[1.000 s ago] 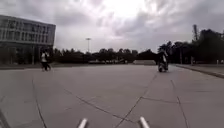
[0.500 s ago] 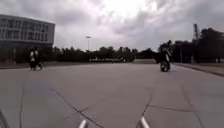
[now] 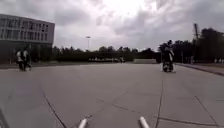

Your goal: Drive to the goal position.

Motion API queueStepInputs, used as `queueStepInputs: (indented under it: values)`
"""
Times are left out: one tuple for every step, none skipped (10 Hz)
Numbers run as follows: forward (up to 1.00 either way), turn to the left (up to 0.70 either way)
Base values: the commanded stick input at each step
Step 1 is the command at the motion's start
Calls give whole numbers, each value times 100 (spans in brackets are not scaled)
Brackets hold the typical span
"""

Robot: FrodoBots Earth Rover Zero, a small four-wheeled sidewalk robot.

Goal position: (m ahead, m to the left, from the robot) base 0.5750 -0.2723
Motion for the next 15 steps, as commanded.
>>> queueStepInputs:
  values:
    - [70, -7]
    - [70, -6]
    - [70, -4]
    - [70, -3]
    - [70, -1]
    - [70, 0]
    - [70, 0]
    - [70, 0]
    - [70, 0]
    - [70, 0]
    - [70, 0]
    - [70, 0]
    - [70, 0]
    - [70, 0]
    - [70, 0]
